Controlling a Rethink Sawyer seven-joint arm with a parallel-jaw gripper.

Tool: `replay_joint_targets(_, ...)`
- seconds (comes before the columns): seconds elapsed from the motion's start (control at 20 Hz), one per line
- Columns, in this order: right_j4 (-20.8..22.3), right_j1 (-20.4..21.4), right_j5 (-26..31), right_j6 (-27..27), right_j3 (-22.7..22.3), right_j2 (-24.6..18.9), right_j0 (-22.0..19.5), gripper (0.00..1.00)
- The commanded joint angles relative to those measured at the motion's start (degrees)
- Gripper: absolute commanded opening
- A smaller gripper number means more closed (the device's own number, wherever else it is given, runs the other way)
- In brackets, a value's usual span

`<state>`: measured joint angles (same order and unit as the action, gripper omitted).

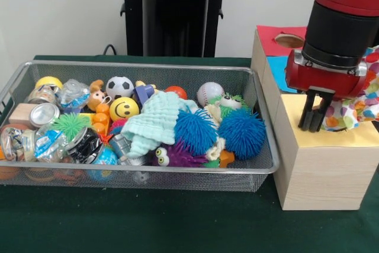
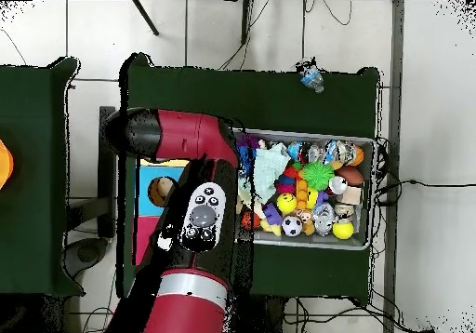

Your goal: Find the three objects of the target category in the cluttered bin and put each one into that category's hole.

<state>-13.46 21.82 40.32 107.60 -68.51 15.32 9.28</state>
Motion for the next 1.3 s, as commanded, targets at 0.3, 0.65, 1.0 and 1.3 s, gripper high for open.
replay_joint_targets(0.3,3.8,6.7,0.1,1.5,-8.0,-2.9,-3.5,0.00)
replay_joint_targets(0.65,4.2,15.3,15.2,0.7,-4.8,-1.3,-3.4,0.00)
replay_joint_targets(1.0,4.0,19.0,20.4,1.8,-4.5,-2.3,-3.3,0.00)
replay_joint_targets(1.3,3.9,20.4,21.6,3.6,-5.1,-3.1,-2.4,0.00)
